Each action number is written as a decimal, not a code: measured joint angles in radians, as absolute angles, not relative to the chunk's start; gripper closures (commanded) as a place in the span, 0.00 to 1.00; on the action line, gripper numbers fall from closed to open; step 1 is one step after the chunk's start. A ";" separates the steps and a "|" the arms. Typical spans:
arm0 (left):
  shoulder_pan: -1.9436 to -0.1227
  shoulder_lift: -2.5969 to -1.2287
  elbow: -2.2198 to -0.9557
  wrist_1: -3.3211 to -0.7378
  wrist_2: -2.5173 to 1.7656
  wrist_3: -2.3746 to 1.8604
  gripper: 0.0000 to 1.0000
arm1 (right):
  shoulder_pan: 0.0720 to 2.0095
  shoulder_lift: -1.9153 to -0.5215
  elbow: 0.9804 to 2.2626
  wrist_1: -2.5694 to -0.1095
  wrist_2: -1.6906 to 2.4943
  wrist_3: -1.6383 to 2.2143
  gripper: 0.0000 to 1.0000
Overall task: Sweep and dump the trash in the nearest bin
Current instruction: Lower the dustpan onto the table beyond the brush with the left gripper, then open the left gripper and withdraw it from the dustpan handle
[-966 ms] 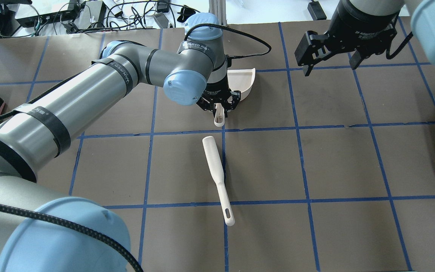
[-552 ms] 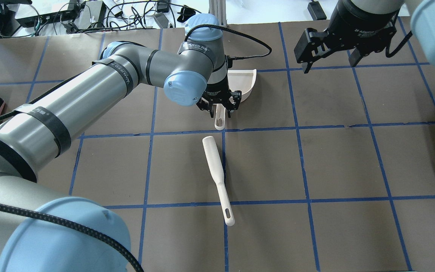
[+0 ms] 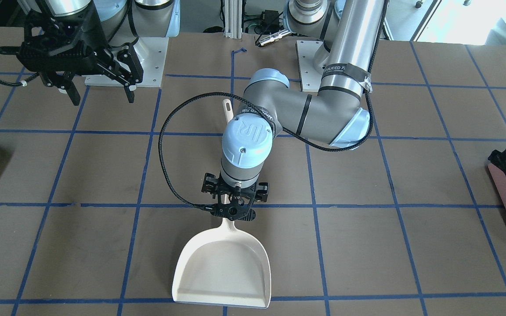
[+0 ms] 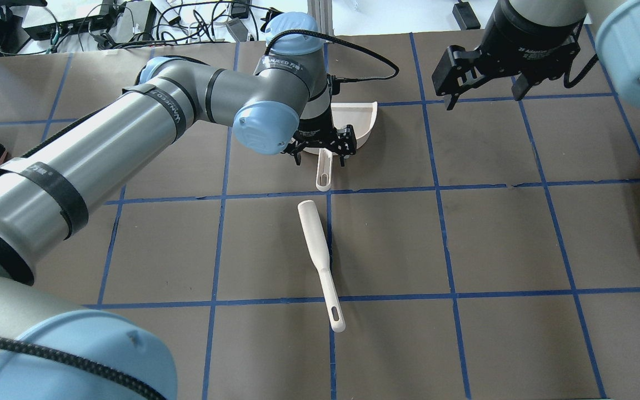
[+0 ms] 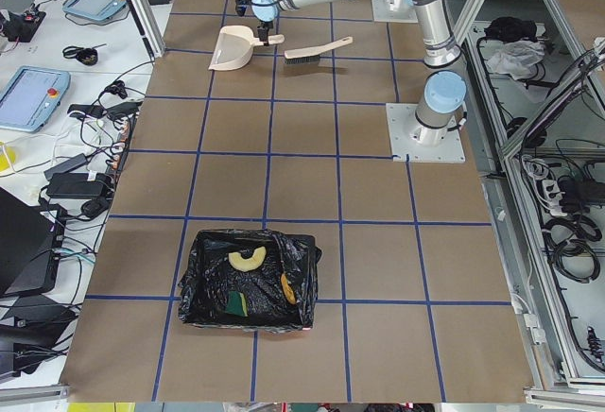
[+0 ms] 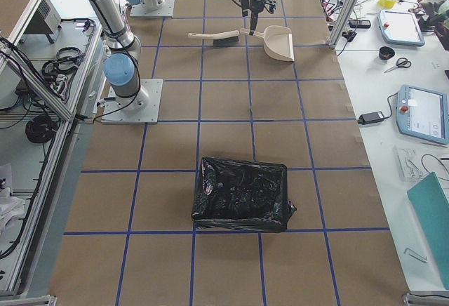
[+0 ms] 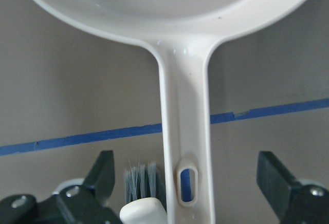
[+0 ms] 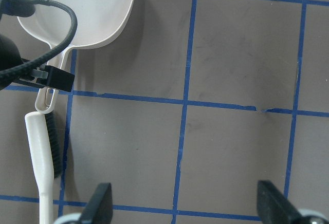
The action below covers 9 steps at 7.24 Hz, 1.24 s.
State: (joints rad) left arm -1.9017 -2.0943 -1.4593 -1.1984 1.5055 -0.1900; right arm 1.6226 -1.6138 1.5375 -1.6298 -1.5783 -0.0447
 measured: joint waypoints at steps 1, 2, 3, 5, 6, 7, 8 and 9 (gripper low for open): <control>-1.896 -2.072 -1.461 -1.200 1.550 -0.182 0.00 | 1.621 -1.614 1.539 -1.629 -1.577 -0.045 0.00; -1.881 -2.048 -1.464 -1.203 1.573 -0.179 0.00 | 1.620 -1.614 1.539 -1.629 -1.576 -0.044 0.00; -1.864 -2.023 -1.473 -1.207 1.581 -0.178 0.00 | 1.621 -1.612 1.539 -1.630 -1.576 -0.043 0.00; -1.847 -1.961 -1.503 -1.228 1.589 -0.179 0.00 | 1.619 -1.609 1.539 -1.632 -1.575 -0.043 0.00; -1.835 -1.923 -1.511 -1.258 1.590 -0.178 0.00 | 1.619 -1.608 1.539 -1.632 -1.575 -0.043 0.00; -1.814 -1.880 -1.514 -1.299 1.597 -0.178 0.00 | 1.618 -1.608 1.539 -1.632 -1.575 -0.043 0.00; -1.793 -1.831 -1.514 -1.344 1.621 -0.172 0.00 | 1.618 -1.608 1.539 -1.632 -1.574 -0.043 0.00; -1.775 -1.778 -1.515 -1.395 1.649 -0.156 0.00 | 1.619 -1.609 1.539 -1.631 -1.574 -0.043 0.00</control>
State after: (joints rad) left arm -1.7749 -1.7784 -1.5145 -1.3949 1.6491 -0.1557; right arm 1.6190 -1.6086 1.5386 -1.6313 -1.5741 -0.0429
